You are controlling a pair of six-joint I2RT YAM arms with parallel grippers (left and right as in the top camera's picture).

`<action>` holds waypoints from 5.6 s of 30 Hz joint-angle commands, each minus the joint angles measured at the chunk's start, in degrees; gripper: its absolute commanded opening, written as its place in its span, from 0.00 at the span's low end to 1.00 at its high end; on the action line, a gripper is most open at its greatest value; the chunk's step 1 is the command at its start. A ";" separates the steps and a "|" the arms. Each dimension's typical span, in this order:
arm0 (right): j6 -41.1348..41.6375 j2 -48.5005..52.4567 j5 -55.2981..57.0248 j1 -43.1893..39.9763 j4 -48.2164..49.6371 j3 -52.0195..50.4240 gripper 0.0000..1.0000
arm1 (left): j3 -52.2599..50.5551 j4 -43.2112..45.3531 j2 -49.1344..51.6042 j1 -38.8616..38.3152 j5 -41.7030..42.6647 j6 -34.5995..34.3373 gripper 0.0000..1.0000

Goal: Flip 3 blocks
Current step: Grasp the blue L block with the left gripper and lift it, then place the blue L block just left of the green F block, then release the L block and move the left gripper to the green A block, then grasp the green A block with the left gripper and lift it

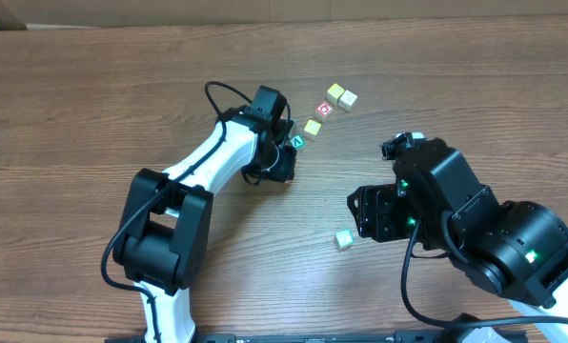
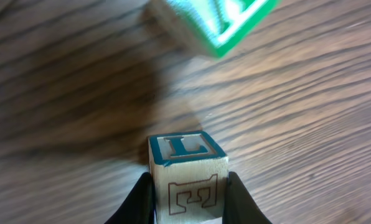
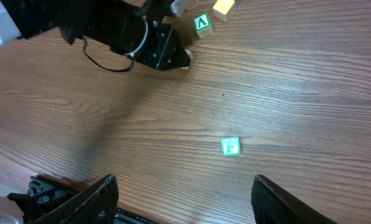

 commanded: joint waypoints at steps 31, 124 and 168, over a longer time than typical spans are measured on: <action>10.23 -0.42 11.41 0.04 -2.86 -8.74 0.68 | -20.37 -0.15 -20.96 -18.58 -1.68 -25.92 0.05; 11.87 -0.39 7.50 0.04 -2.78 -11.19 0.76 | -30.34 20.17 -32.41 -21.92 -10.67 -29.77 0.63; 9.20 -0.39 5.97 0.04 -1.92 -11.19 0.77 | 18.99 -1.88 9.40 -2.64 -5.49 -16.87 0.59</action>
